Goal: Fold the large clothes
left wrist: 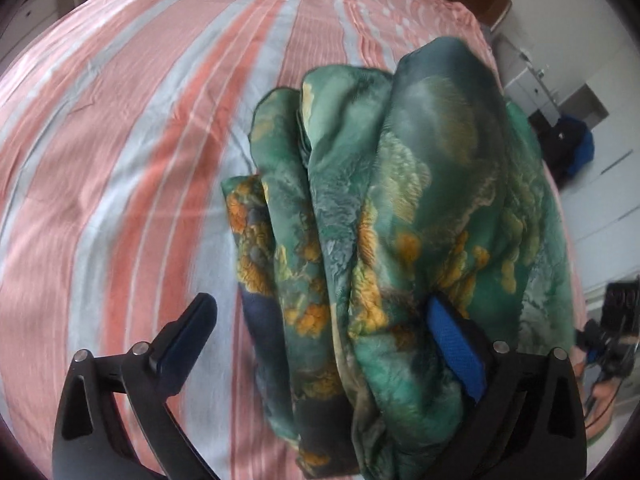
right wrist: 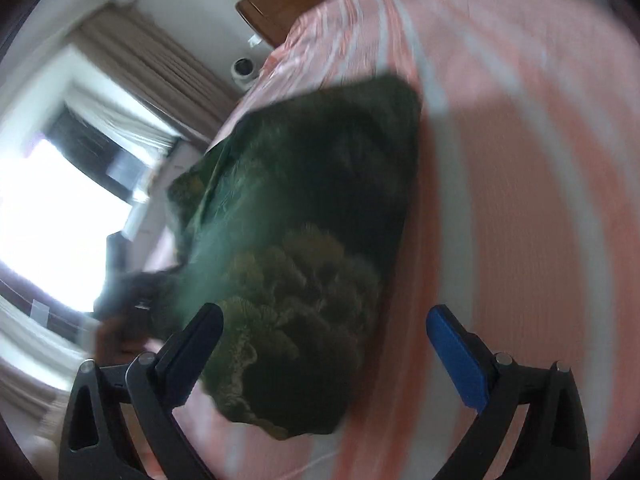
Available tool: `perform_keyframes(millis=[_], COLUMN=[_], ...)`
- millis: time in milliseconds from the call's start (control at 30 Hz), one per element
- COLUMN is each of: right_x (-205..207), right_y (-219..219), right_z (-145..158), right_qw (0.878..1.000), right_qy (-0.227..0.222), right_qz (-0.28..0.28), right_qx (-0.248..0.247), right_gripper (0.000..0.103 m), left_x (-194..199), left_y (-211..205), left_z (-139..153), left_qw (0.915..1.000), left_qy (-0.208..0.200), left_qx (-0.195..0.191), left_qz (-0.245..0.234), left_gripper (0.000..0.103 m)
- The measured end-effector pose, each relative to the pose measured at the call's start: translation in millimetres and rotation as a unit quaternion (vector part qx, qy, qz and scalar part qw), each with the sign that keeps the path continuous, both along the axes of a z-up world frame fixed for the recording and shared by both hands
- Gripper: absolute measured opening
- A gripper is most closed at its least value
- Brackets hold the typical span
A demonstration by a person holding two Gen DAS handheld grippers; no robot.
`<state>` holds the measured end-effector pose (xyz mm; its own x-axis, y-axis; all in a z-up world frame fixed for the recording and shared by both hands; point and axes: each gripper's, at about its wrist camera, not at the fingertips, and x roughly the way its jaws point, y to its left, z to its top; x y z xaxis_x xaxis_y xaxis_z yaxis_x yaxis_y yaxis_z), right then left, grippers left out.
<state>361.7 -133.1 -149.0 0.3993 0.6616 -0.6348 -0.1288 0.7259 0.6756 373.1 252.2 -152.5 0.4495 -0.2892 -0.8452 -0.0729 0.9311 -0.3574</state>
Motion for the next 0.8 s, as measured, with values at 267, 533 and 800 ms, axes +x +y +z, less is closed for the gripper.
perform_keyframes(millis=[267,533,800], right_x=[53,-20,59], right_y=[52,110,63], right_z=[-33,62,117], right_qw=[0.997,0.952,0.958], right_qy=[0.054,-0.199,-0.234], right_qz=[0.054,0.086,0.040], right_qx=[0.000,-0.214,-0.160], right_gripper=[0.094,0.070,0.075], left_x=[9,-15,67], left_y=[7,-26,-57], left_z=[-24,53,120], left_qw=[0.9933,0.9949,0.9885], left_qy=[0.042,-0.062,-0.146], left_qx=[-0.103,-0.076,0.000], left_qz=[0.034,0.024,0.040], left_gripper=[0.103,0.051,0.089])
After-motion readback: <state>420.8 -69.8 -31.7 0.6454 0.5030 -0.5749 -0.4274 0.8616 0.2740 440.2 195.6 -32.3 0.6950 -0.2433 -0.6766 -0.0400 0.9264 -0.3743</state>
